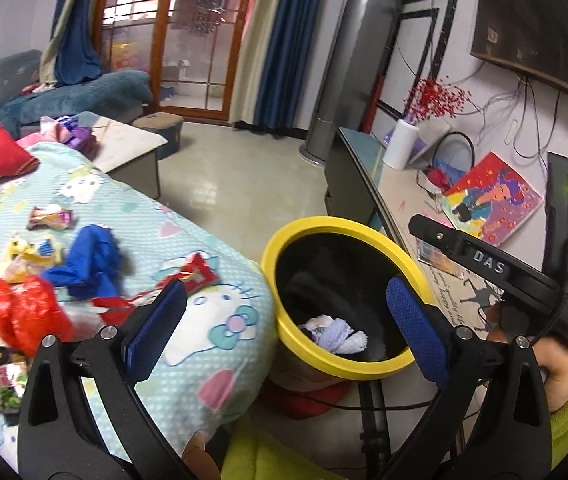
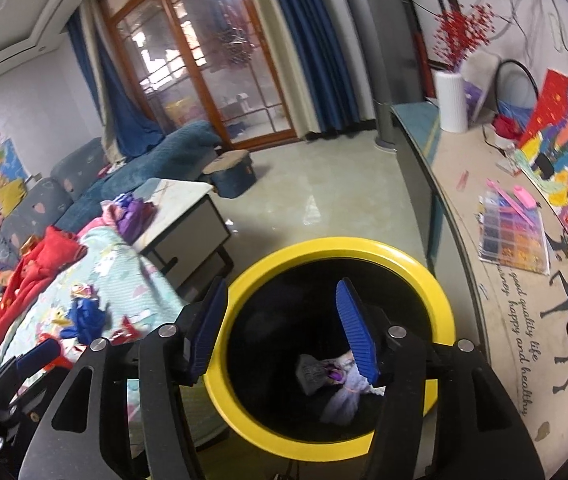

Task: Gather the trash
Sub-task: 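Open the left tool to drop the lavender foam net into the bin, then move both open tools back toward the red bags and candy tube on the bed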

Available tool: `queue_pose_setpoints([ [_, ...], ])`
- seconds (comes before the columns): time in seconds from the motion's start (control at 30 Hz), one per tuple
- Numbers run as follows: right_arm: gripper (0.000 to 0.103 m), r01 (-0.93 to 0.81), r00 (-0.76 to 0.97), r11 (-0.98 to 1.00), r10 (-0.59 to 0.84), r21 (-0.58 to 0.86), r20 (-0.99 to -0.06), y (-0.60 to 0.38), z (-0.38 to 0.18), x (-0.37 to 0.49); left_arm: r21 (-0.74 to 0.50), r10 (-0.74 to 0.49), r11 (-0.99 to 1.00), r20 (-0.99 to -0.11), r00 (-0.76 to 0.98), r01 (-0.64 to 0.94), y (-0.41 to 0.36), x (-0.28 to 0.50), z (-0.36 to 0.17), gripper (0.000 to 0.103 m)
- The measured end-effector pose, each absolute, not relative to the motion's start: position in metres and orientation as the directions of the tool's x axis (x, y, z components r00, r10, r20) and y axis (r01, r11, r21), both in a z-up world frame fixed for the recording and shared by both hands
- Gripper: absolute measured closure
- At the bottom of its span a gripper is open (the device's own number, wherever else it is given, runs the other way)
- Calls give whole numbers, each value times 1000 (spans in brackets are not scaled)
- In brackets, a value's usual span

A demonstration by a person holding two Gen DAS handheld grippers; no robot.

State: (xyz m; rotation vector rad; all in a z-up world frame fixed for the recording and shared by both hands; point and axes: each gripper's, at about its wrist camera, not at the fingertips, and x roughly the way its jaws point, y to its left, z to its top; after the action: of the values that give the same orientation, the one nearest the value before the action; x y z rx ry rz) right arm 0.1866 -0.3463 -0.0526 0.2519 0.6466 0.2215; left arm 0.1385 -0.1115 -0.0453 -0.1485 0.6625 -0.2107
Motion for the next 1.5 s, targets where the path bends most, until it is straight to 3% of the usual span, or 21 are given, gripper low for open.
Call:
queue_pose_setpoints([
  [0.93, 41, -452, 687, 855, 516, 256, -512, -230, -19, 155, -152, 36, 977, -578, 815, -151, -3, 78, -28, 11],
  [1.5, 41, -641, 481, 718, 652, 272, -586, -131, -28, 158, -167, 190, 912, -636, 748, -374, 79, 49, -49, 11],
])
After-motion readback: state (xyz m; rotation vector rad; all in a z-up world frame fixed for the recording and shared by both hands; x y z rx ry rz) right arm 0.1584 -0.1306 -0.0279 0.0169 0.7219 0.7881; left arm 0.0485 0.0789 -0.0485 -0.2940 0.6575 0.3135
